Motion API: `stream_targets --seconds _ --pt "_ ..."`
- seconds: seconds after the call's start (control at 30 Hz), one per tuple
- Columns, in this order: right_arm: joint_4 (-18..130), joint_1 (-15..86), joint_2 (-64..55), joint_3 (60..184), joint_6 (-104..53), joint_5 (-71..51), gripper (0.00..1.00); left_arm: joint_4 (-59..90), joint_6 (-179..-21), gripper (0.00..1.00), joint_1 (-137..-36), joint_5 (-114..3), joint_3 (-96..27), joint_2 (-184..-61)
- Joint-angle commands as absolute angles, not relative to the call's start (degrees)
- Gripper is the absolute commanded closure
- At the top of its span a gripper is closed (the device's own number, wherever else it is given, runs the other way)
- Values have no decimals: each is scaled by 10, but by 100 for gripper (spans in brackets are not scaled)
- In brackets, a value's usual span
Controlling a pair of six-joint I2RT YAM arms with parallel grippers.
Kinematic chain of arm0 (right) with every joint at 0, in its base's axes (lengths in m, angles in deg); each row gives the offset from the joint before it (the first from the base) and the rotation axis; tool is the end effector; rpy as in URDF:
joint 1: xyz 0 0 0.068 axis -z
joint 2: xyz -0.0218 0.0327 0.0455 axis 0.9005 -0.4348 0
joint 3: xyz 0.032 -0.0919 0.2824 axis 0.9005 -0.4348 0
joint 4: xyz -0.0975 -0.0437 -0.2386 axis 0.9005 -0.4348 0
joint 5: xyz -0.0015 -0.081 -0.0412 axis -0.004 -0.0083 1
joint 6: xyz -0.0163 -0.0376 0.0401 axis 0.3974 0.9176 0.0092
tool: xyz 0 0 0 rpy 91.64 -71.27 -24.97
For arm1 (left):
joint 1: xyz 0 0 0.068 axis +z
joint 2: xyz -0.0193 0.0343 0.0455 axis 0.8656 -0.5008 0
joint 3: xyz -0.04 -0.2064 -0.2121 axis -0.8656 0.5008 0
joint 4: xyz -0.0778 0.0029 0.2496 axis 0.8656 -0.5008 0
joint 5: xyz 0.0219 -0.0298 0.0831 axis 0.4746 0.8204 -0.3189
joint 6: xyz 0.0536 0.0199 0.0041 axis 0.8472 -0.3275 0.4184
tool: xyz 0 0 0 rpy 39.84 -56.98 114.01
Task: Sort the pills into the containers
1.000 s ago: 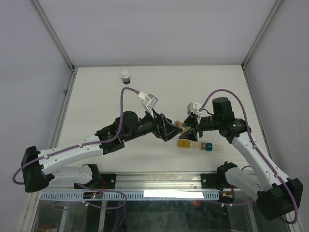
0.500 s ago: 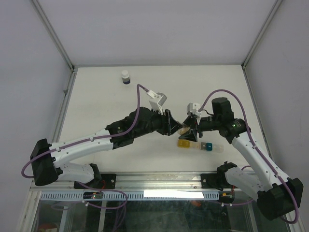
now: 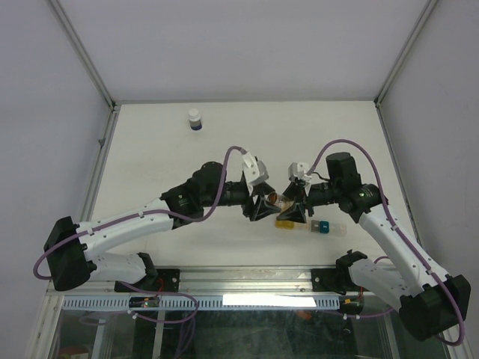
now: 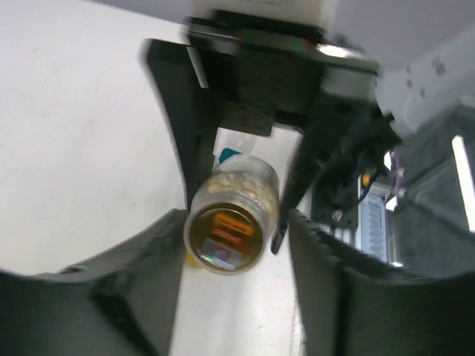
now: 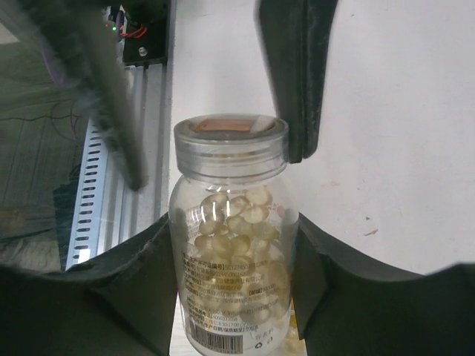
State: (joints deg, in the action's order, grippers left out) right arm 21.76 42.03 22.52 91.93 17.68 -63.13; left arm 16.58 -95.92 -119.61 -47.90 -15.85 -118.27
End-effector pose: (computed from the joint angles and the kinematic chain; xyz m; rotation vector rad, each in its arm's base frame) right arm 0.1418 0.0961 0.3081 -1.4252 1.5004 1.0599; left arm 0.1362 -0.2545 0.3428 1.0356 1.6554 -1.0628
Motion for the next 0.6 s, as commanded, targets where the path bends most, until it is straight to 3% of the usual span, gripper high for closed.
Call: stream_targets --seconds 0.0,0.03,0.07,0.27,0.37,0.43,0.57 --pt "262 421 233 933 173 -633 100 209 -691 12 -1202 -297 -138 -1164" --pt "262 421 233 933 173 -631 100 241 -708 3 -1199 -345 -133 -1159" --pt "262 421 233 932 174 -631 100 288 -753 1 -1193 -398 -124 -1150" --pt "262 422 230 933 175 -628 100 364 -988 1 -1158 -454 -85 -1057" --pt "261 423 228 933 175 -630 100 309 -1139 2 -1158 -522 -77 -1013" --pt "261 422 226 934 175 -631 100 245 -1229 9 -1162 -579 -81 -998" --pt "261 423 220 935 173 -631 100 76 -1287 17 -1207 -690 -151 -1028"
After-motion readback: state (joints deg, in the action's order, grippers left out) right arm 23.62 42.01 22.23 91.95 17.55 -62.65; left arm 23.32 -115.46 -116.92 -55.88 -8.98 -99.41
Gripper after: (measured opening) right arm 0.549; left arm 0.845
